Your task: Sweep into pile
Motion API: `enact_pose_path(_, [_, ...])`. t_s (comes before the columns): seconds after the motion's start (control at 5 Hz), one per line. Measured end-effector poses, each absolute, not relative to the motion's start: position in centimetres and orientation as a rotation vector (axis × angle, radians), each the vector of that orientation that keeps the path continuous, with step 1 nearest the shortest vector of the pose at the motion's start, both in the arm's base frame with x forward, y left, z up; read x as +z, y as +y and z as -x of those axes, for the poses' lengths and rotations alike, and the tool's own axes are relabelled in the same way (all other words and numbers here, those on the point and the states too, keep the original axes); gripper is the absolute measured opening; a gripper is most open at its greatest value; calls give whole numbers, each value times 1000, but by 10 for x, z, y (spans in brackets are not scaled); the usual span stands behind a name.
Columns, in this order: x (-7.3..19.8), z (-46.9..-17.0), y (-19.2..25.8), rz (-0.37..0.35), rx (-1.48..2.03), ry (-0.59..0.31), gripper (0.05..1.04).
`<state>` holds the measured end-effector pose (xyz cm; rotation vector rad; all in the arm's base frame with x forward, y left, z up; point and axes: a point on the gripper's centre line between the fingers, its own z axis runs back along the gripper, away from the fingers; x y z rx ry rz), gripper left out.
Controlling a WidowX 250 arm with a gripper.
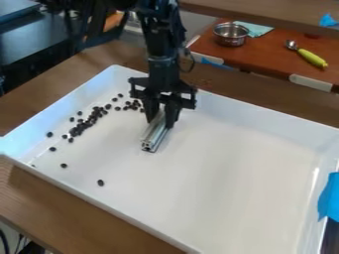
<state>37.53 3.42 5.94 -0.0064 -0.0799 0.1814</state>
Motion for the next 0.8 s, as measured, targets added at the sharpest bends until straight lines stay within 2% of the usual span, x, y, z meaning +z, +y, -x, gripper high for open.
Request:
enact_pose_path(0.4, [60,-370,64,31,222,-58,372])
enact_pose_path(0.8, [61,-369,86,38,292,-79,372])
